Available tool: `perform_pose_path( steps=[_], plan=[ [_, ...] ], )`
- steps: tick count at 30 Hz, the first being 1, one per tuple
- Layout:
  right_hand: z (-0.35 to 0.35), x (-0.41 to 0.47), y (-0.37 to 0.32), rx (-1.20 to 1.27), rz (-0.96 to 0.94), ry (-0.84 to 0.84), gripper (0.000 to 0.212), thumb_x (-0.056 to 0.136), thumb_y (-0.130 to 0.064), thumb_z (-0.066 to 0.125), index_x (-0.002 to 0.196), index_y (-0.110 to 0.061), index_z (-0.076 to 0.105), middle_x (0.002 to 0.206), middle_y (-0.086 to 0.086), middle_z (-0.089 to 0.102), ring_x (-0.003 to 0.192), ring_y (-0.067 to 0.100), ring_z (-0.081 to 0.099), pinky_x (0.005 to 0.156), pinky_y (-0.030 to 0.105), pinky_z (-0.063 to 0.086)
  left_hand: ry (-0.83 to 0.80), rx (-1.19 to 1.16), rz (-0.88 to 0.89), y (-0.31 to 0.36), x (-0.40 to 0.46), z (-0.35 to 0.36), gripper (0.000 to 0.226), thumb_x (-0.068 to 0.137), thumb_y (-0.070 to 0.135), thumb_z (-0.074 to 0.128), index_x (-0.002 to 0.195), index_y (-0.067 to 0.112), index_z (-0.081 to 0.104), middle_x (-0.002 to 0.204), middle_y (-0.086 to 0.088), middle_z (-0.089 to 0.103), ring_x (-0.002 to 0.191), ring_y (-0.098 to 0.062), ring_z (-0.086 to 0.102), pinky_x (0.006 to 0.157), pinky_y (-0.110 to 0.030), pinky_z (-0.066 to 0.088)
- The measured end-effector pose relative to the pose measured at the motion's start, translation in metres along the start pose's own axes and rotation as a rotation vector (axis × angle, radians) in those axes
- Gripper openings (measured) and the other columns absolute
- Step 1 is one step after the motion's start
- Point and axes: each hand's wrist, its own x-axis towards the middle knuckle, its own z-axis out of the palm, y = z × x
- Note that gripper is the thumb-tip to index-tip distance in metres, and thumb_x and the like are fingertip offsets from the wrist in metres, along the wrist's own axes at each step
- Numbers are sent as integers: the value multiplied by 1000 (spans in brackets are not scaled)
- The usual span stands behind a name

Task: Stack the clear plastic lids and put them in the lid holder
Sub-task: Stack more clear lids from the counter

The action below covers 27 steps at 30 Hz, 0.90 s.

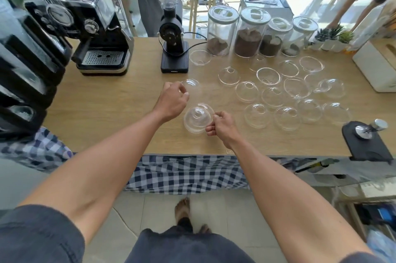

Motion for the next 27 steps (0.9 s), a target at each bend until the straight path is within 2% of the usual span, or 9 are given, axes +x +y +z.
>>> perform_pose_path(
  steps=[2, 5, 10, 13, 16, 20, 22, 25, 27],
  plan=[
    [3, -1, 5, -31, 15, 25, 24, 111, -10, 38, 121, 0, 57, 75, 13, 68, 67, 23, 68, 69, 40, 63, -39, -7, 10, -3, -12, 4, 16, 100, 25, 60, 113, 17, 63, 135, -7, 47, 113, -15, 49, 98, -21, 30],
    [6, -1, 9, -86, 24, 50, 27, 110, -12, 39, 122, 2, 59, 75, 12, 71, 69, 24, 71, 82, 47, 65, -97, -31, 28, -6, -26, 10, 11, 99, 25, 61, 108, 20, 62, 132, -3, 45, 119, -16, 48, 99, -28, 35],
    [-1, -7, 8, -198, 23, 144, 33, 111, -13, 36, 136, -5, 54, 102, 21, 73, 78, 23, 72, 72, 35, 62, -168, 3, 85, -7, -40, 19, 6, 98, 30, 62, 101, 25, 60, 140, 0, 45, 124, -16, 47, 102, -34, 40],
    [-10, -5, 10, -221, 34, 212, 37, 111, -15, 37, 143, -8, 52, 108, 14, 68, 82, 21, 72, 82, 43, 65, -194, 80, 112, -9, -42, 28, 8, 98, 34, 61, 101, 27, 60, 140, 2, 48, 124, -21, 54, 103, -41, 48],
    [-17, -4, 13, -250, 31, 236, 37, 110, -16, 38, 142, -8, 53, 98, 7, 68, 86, 23, 73, 92, 50, 61, -224, 156, 124, -11, -42, 35, 14, 98, 38, 60, 106, 27, 59, 140, 2, 48, 120, -22, 55, 99, -44, 51],
    [-20, -7, 13, -263, 19, 249, 32, 111, -20, 41, 136, -9, 57, 103, 8, 68, 87, 23, 72, 89, 45, 62, -200, 210, 152, -15, -42, 44, 31, 98, 41, 62, 122, 24, 54, 135, 1, 53, 113, -22, 57, 94, -41, 51],
    [-18, -5, 14, -264, 12, 256, 31, 110, -20, 42, 134, -9, 59, 102, 7, 68, 93, 26, 73, 92, 49, 62, -174, 185, 139, -17, -44, 48, 41, 97, 39, 63, 129, 20, 45, 130, -3, 54, 106, -23, 58, 88, -41, 52],
    [-15, -5, 12, -303, -16, 260, 33, 109, -18, 44, 137, -10, 60, 123, 9, 70, 116, 27, 68, 104, 45, 55, -145, 106, 102, -19, -49, 51, 53, 96, 39, 63, 136, 22, 33, 132, -6, 53, 105, -27, 60, 81, -39, 49],
    [-11, -6, 9, -343, -60, 231, 37, 109, -14, 45, 143, -8, 57, 138, 9, 64, 130, 25, 59, 111, 36, 47, -111, 5, 22, -21, -52, 54, 63, 95, 40, 62, 145, 23, 28, 145, -8, 48, 120, -28, 57, 90, -42, 47]
  ],
)
